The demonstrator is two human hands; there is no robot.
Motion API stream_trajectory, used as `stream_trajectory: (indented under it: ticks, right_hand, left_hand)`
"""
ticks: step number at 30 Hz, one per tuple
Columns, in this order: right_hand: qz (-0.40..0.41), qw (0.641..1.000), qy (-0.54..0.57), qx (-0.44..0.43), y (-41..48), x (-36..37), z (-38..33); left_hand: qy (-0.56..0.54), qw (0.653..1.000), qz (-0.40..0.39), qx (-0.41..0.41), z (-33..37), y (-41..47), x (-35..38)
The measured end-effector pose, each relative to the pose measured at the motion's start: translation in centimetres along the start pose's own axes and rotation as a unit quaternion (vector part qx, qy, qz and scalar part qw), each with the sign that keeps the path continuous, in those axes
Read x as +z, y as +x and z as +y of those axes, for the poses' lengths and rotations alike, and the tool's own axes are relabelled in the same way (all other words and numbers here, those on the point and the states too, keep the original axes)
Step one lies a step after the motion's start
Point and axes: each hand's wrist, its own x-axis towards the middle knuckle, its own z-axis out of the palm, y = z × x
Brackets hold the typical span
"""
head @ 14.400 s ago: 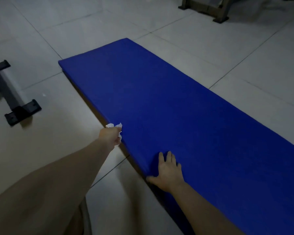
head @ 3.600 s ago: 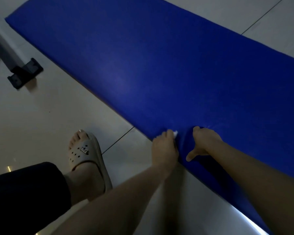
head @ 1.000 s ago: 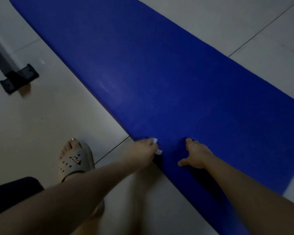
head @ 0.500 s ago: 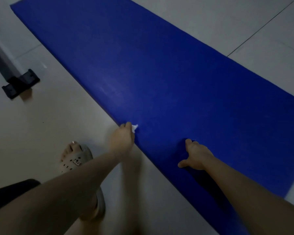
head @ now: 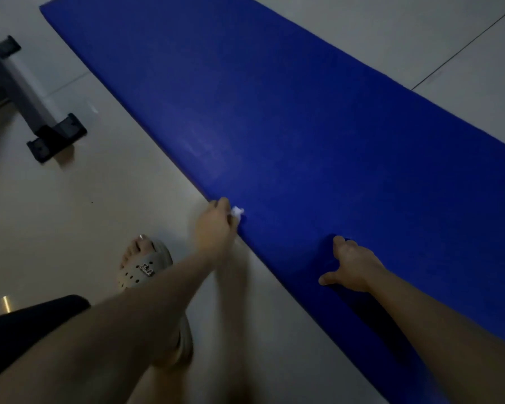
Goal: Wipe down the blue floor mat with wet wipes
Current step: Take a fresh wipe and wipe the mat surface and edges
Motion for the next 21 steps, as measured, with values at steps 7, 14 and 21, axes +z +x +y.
stream_trajectory:
  ticks: [7, 14, 21]
  right_hand:
    - [-0.008, 1.000, -0.006, 0.005, 0.0, -0.2, -0.2]
    - [-0.002, 1.000, -0.009, 0.005, -0.2, -0.1, -0.3]
    - [-0.001, 1.000, 0.010, -0.001, -0.3, 0.1, -0.1]
  left_hand:
    - [-0.053, 0.996, -0.058, -0.051, 5.5, -3.1, 2.5]
    - [0.044, 0.938, -0.261, 0.224, 7.5, -9.8, 3.3]
    - [0.163, 0.973, -0.133, 0.096, 3.9, 2.4, 0.1]
